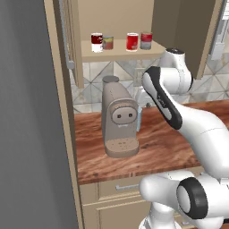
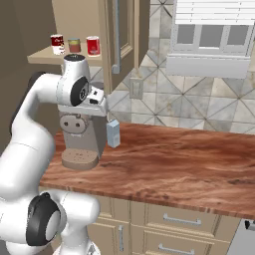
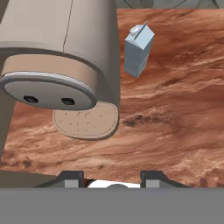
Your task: Stack two cans on top of the other two cans in the cabinet.
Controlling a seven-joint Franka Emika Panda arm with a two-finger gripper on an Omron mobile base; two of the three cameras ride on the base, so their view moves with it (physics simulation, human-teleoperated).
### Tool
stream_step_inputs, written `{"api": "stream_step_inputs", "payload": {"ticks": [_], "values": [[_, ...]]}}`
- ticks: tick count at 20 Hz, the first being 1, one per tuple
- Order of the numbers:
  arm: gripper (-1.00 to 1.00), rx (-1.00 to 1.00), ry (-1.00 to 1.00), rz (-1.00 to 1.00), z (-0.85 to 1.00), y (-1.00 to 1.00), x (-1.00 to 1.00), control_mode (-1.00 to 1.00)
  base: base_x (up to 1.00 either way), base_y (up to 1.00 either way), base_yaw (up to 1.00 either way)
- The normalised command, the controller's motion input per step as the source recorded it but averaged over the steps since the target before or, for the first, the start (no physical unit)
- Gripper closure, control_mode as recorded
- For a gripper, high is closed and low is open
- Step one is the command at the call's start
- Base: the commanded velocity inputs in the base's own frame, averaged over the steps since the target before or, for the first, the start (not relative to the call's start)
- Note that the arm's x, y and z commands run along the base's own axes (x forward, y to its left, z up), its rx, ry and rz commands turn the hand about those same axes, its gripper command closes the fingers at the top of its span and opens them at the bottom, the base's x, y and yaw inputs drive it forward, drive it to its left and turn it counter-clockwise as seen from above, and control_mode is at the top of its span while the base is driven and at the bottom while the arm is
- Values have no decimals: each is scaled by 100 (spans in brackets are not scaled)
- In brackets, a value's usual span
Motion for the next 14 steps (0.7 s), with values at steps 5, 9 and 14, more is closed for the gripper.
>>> {"api": "stream_step_inputs", "payload": {"ticks": [5, 9, 14], "values": [[-100, 0, -16, 0, 5, 3, -27, -100, 0, 0, 0], [-100, 0, -41, 0, 29, 21, -31, -100, 0, 0, 0], [-100, 0, -40, 0, 44, 13, -19, -100, 0, 0, 0]]}}
